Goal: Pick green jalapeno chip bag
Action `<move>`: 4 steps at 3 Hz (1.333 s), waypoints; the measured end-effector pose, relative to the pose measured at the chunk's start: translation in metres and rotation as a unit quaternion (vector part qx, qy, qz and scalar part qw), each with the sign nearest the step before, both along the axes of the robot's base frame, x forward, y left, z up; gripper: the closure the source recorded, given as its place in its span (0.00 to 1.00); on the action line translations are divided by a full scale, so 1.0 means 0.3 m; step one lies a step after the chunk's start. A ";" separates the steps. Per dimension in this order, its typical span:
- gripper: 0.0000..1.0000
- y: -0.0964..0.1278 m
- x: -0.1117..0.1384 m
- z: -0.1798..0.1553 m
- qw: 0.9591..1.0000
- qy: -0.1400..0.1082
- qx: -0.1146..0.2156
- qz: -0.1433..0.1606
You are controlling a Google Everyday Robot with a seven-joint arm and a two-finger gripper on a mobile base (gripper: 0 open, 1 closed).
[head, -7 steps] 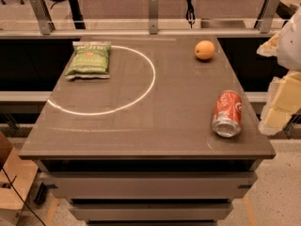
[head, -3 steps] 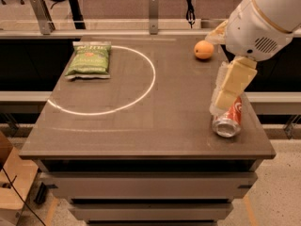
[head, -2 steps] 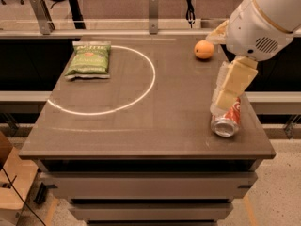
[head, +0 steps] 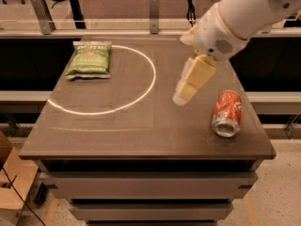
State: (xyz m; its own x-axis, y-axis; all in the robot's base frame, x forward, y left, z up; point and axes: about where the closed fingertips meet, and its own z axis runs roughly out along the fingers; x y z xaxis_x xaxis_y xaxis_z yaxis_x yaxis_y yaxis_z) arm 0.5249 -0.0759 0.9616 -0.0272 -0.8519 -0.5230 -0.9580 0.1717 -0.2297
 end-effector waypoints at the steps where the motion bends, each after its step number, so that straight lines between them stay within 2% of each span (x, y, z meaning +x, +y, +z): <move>1: 0.00 0.134 0.109 -0.039 0.999 0.006 0.051 0.008; 2: 0.00 0.264 0.207 -0.090 0.994 0.015 0.109 0.010; 3: 0.00 0.402 0.298 -0.133 0.990 0.014 0.142 0.007; 4: 0.00 0.402 0.298 -0.133 0.990 0.014 0.142 0.007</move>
Offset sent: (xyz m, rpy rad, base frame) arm 0.1012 0.1214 -0.0415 0.3642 0.0442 0.0143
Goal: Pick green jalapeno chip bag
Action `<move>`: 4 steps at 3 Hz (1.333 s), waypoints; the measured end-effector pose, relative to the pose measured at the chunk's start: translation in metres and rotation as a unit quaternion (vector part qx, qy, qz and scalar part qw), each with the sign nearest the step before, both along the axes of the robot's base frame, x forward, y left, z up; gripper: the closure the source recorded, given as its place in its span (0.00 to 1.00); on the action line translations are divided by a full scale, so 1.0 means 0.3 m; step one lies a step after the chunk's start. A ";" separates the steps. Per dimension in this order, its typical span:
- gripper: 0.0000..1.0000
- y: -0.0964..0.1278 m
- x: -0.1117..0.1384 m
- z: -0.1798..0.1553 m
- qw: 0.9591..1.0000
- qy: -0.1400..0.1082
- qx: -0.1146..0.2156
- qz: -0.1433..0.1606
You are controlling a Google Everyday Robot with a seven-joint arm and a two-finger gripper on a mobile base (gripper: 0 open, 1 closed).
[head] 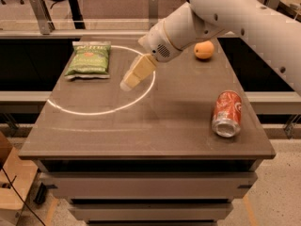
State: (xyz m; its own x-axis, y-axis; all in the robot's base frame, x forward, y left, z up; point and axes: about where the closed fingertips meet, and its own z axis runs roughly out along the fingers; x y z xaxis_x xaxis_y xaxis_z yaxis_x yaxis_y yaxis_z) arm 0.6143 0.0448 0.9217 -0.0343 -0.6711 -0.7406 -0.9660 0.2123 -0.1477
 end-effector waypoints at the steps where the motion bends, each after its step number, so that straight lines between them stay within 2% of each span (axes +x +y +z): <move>1: 0.00 0.075 0.039 -0.020 1.000 -0.003 0.031 -0.003; 2: 0.00 0.202 0.109 -0.056 0.998 -0.008 0.068 0.000; 4: 0.00 0.390 0.244 -0.139 0.993 -0.006 0.118 -0.005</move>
Offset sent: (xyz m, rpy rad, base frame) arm 0.0620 0.1050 -0.0299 0.2321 -0.0338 -0.0001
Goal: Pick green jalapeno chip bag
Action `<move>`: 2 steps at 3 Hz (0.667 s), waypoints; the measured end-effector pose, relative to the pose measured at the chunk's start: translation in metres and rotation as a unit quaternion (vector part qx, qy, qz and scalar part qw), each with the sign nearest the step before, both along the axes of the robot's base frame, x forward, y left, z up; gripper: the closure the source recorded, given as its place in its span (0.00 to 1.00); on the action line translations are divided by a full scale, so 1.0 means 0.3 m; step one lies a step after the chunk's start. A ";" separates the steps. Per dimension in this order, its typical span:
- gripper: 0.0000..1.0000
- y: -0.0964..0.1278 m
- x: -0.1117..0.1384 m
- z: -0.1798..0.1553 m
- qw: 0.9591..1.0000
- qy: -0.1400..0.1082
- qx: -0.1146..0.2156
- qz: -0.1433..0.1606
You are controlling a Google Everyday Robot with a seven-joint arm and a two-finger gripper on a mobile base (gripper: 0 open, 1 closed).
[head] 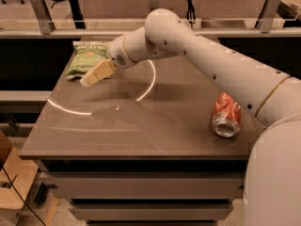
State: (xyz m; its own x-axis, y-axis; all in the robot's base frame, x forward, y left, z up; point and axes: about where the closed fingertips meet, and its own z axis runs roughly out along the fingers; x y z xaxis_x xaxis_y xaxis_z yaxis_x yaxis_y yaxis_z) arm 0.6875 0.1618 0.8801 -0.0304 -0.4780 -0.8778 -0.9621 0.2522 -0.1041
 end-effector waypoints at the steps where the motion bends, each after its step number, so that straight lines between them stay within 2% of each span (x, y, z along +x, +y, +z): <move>1: 0.00 0.063 0.058 -0.046 1.000 0.005 0.021 -0.007; 2: 0.00 0.110 0.109 -0.084 0.999 0.007 0.032 -0.011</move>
Offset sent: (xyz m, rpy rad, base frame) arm 0.0533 0.0437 -0.0357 0.0932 0.0140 -0.0407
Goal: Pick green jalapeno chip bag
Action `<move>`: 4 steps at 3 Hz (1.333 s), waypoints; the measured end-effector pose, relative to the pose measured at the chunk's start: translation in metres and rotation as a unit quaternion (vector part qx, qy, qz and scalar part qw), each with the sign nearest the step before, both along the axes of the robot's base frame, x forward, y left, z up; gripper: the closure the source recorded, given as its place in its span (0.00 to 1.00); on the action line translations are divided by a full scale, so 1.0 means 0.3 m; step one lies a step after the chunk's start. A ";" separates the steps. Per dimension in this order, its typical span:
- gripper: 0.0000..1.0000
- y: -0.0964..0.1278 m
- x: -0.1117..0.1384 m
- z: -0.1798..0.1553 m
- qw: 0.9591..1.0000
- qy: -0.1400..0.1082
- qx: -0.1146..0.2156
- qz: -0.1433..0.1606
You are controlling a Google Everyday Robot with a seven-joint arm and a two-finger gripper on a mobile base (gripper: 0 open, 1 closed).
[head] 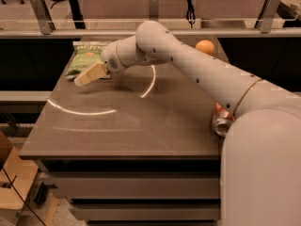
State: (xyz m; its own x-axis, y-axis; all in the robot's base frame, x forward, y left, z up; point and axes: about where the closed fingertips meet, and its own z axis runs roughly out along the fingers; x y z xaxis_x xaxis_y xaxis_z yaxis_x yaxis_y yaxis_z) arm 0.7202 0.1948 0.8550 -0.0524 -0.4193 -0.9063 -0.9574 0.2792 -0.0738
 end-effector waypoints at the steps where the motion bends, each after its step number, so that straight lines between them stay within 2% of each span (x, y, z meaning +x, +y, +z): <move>1: 0.19 0.012 0.039 -0.020 1.000 -0.004 0.000 -0.008; 3: 0.65 -0.001 0.065 -0.016 1.000 -0.021 -0.014 -0.016; 4: 0.88 -0.034 0.061 0.035 0.999 -0.033 -0.006 -0.027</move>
Offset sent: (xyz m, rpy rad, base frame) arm 0.0258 -0.0019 -0.0011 -0.0483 -0.0642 -0.0317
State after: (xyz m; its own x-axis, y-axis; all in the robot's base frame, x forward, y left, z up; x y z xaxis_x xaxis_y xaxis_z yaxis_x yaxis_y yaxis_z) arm 0.7384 0.1846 0.8655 -0.0154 -0.4282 -0.9035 -0.9338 0.3291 -0.1401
